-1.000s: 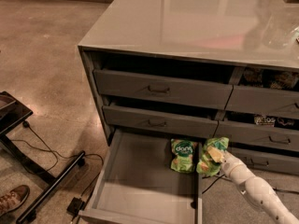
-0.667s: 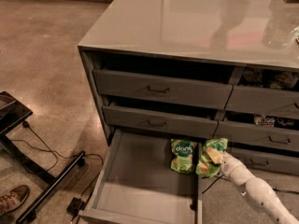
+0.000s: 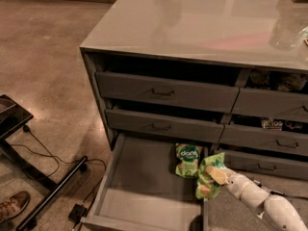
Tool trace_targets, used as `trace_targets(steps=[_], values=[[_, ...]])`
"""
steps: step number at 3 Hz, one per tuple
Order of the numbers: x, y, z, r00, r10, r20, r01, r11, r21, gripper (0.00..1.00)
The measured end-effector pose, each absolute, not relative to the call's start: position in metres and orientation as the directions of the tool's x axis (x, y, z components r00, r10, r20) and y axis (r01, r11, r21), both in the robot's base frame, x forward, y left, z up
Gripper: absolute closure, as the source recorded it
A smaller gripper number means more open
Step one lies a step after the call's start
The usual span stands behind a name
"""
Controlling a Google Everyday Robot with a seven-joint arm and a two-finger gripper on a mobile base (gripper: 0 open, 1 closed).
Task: Pick green rice chip bag from bottom drawer and place on counter
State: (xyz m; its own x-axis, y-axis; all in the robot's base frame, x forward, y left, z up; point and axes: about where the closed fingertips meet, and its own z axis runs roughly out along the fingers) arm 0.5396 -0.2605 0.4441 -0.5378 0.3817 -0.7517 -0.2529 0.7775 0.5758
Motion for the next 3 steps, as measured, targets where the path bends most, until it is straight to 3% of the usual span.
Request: trace_targets(steps=[3], values=[[0.462, -0.199, 0.536, -0.61, 0.277, -0.742, -0.523, 0.562, 0.64, 1.0]])
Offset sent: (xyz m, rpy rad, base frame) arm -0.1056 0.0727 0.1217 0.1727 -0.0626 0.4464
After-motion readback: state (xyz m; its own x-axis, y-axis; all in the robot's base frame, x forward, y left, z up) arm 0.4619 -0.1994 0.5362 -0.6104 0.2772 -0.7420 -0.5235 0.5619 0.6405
